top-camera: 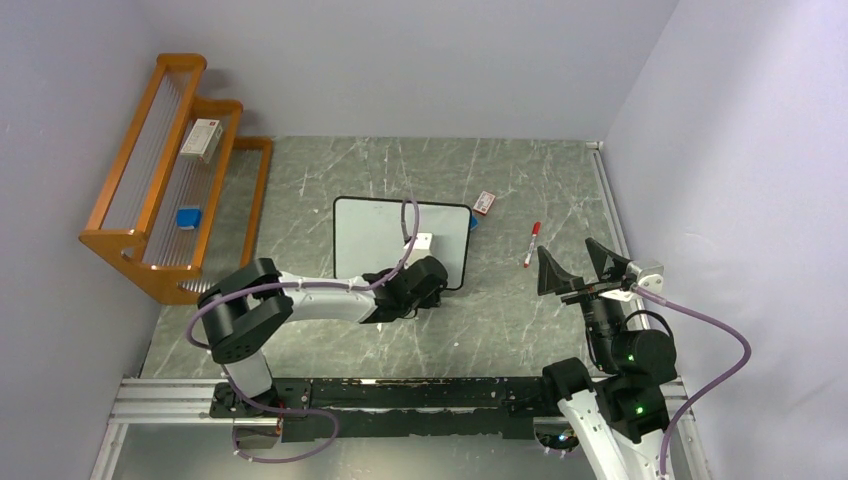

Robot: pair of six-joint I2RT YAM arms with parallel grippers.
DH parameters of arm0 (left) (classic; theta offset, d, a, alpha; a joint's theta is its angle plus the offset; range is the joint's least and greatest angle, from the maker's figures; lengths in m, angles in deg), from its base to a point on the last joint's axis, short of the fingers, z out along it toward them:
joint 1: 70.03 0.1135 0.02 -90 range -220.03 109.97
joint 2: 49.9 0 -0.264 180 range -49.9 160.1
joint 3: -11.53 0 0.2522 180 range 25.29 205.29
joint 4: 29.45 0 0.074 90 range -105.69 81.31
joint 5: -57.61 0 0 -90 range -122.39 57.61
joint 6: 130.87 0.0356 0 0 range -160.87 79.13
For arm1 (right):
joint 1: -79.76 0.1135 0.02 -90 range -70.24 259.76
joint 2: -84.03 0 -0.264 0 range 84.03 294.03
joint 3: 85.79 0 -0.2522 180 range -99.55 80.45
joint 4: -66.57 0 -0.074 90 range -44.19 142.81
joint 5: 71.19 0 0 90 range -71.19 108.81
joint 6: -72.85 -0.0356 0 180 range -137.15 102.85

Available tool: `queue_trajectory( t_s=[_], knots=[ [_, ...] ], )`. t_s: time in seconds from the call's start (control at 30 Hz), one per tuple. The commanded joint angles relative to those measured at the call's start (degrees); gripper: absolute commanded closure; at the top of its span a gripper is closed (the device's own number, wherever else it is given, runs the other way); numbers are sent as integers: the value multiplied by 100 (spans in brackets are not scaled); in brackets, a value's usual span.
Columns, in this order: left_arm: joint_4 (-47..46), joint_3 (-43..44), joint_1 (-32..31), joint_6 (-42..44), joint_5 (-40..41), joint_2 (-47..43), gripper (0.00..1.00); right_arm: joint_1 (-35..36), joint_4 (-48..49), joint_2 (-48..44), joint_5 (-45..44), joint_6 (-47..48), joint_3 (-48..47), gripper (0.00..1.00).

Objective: Write a sentence on the whiteboard
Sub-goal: Move the whiteboard to the center of the board.

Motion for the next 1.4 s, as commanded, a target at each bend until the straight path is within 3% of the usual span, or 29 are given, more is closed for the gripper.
queue_trajectory(
  t_s=[0.0, 0.43, 0.63, 0.8, 0.97, 1.13, 1.37],
  knots=[
    [-3, 280, -103, -77, 77, -226, 50, 63, 83, 22, -17, 45, 38, 0],
    [2149, -565, -11, 271, 977, -2190, 34, 88, 77, 106, 20, 67, 41, 0],
    [1462, -1547, 992, 707, 245, -2871, 35, 98, 66, 168, 52, 71, 36, 0],
    [411, -1991, 1775, 1217, -649, -2822, 41, 94, 43, 240, 91, 86, 21, 0],
    [172, -1968, 1954, 1288, -729, -2408, 47, 95, 13, 287, 71, 80, 3, 0],
    [108, -1942, 2004, 1124, -989, -2194, 62, 95, 5, 311, 52, 88, 3, 0],
    [76, -2357, 1848, 541, -1030, -2624, 72, 89, 29, 289, 28, 88, 14, 0]
  ],
)
